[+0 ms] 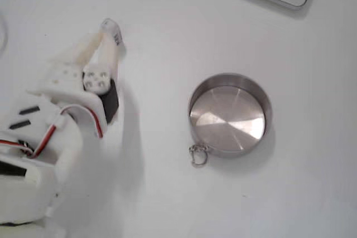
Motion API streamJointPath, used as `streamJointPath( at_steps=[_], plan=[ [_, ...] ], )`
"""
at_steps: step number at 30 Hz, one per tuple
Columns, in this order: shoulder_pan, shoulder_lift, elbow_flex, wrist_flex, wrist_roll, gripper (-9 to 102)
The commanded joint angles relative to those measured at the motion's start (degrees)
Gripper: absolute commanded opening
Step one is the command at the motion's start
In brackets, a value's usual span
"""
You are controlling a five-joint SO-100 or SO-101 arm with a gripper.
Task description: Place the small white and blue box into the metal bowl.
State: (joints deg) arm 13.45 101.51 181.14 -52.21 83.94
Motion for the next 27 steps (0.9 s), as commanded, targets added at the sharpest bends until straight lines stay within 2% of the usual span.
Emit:
streamJointPath(
  at_steps=[1, 6, 11, 14, 27],
  plan=[
    [0.4, -5.6, -0.9, -1.1, 3.5, -4],
    [-1.2, -12.9, -7.0, -1.1, 4.3, -3],
    [-1.3, -13.5, -9.2, -1.1, 7.8, 13],
    [-1.6, -13.5, -10.1, -1.1, 9.9, 19],
    [-3.0, -17.6, -15.7, -1.1, 10.4, 24]
  ],
)
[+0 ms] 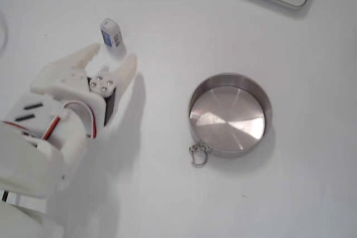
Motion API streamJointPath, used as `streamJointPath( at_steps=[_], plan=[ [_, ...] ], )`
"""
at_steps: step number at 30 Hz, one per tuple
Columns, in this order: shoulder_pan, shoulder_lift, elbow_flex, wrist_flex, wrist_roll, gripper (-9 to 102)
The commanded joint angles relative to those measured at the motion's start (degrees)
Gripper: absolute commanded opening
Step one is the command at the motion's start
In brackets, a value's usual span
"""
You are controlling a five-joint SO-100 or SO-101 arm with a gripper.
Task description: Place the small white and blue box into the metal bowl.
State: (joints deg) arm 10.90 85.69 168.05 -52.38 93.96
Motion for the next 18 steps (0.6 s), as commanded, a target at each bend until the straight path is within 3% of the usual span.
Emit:
streamJointPath(
  at_steps=[1, 18],
  plan=[
    [-0.5, -2.9, -3.7, -0.9, 0.4, 24],
    [-1.9, -7.9, -12.0, -0.2, 0.4, 26]
  ],
)
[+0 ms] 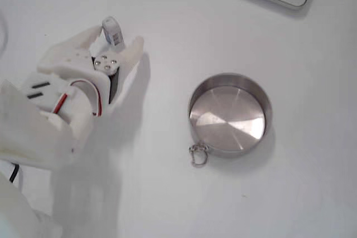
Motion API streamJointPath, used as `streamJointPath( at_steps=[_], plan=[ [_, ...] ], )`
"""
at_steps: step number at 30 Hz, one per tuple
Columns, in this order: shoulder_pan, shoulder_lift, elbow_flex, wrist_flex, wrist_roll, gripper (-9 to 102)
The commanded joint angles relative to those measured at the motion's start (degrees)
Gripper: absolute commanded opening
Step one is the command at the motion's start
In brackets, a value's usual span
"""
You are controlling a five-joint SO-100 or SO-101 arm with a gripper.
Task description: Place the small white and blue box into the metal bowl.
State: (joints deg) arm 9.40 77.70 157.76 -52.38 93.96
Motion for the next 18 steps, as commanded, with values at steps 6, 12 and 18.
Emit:
streamJointPath(
  at_steps=[6, 12, 18],
  plan=[
    [-1.3, -4.0, -4.7, -1.0, 0.4, 26],
    [-1.4, -7.1, -7.9, -1.0, 0.4, 25],
    [-1.1, -7.1, -8.3, -1.0, 0.4, 23]
  ],
)
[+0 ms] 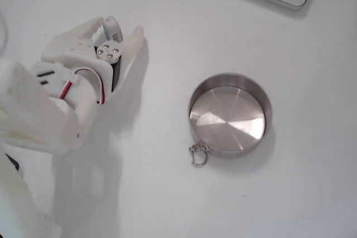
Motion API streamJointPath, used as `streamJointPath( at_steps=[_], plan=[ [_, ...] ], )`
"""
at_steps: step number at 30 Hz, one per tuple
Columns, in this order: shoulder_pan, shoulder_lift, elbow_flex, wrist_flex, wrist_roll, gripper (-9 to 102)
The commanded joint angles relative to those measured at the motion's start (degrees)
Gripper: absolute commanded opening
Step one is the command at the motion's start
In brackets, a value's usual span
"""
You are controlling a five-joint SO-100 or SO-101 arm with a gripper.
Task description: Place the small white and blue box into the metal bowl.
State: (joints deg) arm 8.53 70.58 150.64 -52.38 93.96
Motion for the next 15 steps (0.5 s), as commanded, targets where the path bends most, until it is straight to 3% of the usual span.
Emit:
streamJointPath(
  at_steps=[1, 15],
  plan=[
    [-0.2, 0.0, -1.1, -1.0, 0.4, 23],
    [1.8, 0.8, -0.1, -1.0, 0.4, 1]
  ],
)
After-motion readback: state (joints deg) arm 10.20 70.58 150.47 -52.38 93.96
